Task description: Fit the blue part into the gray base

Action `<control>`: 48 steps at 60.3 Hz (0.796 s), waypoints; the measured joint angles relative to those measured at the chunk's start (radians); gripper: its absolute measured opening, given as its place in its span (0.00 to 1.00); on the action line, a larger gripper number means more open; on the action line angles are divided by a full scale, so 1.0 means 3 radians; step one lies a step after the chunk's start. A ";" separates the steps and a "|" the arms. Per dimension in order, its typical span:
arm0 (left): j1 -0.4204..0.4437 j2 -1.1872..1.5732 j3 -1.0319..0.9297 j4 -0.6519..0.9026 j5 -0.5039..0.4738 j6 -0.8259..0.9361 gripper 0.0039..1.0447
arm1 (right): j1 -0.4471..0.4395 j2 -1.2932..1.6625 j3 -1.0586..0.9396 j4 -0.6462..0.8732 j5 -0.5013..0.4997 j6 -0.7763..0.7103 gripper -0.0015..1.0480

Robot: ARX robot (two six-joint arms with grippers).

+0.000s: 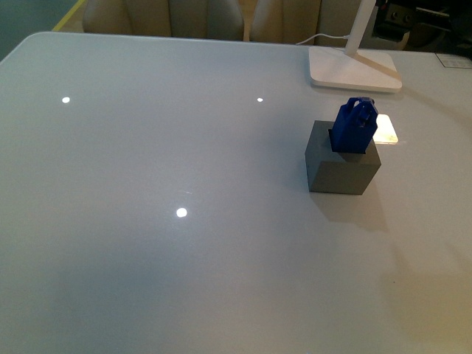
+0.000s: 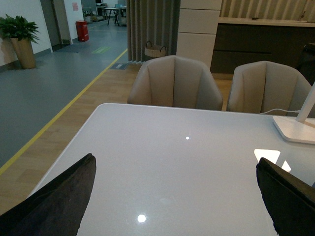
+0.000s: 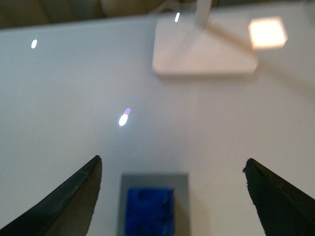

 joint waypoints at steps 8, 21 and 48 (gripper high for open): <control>0.0000 0.0001 0.0000 0.0000 -0.0001 0.0000 0.93 | -0.0070 -0.0120 -0.1022 0.1925 0.0001 -0.0289 0.55; 0.0000 0.0001 0.0000 0.0000 0.0000 0.0001 0.93 | -0.0223 -0.0759 -0.1839 0.2616 -0.0097 -0.0388 0.20; 0.0000 0.0001 0.0000 0.0000 -0.0001 0.0001 0.93 | -0.0520 -0.1925 -0.2833 0.2365 -0.0436 -0.0429 0.02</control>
